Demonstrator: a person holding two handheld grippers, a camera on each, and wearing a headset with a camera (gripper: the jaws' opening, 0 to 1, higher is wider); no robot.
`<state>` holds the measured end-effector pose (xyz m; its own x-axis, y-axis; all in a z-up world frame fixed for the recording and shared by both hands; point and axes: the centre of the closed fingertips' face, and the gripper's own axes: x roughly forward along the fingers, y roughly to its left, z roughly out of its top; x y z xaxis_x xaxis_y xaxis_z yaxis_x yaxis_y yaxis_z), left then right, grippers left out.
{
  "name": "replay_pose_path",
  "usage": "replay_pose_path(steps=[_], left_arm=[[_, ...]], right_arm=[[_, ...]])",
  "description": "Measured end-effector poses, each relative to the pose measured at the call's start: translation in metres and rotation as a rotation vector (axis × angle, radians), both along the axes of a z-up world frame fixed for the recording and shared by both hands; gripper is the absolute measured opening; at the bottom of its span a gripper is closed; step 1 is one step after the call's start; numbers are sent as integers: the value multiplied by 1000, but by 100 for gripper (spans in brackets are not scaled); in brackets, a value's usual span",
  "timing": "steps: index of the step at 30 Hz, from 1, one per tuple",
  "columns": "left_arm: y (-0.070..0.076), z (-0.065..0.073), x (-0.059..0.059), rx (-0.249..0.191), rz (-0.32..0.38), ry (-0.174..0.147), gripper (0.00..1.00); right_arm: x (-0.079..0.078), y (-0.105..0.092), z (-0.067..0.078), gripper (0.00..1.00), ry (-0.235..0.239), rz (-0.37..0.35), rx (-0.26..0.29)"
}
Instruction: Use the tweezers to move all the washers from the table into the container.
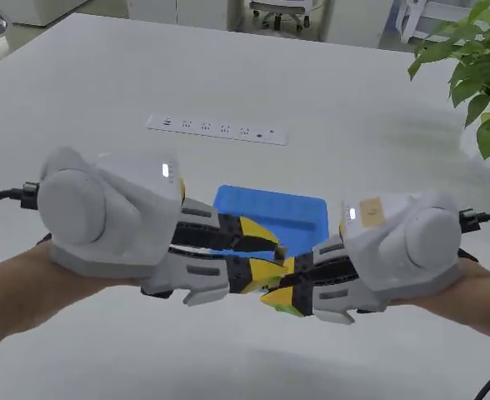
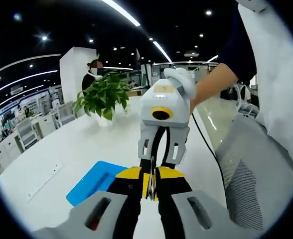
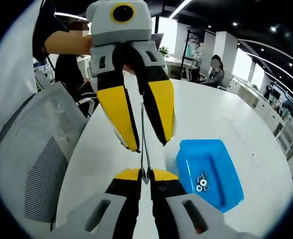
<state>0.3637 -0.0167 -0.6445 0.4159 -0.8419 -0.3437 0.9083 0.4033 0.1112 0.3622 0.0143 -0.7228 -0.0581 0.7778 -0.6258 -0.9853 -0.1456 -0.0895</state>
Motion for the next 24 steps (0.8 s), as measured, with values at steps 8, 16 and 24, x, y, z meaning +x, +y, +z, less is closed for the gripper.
replay_pose_path(steps=[8,16,24], left_arm=[[-2,3,-5,56,-78,-56,5],[26,-10,-6,90,-92,-56,5],[35,-34,-7,167,-147,-28,5]], right_arm=[[4,-1,4,8,-14,7,12],[10,-8,5,8,-27,-14,22],[7,-12,-4,8,-41,14,-27]])
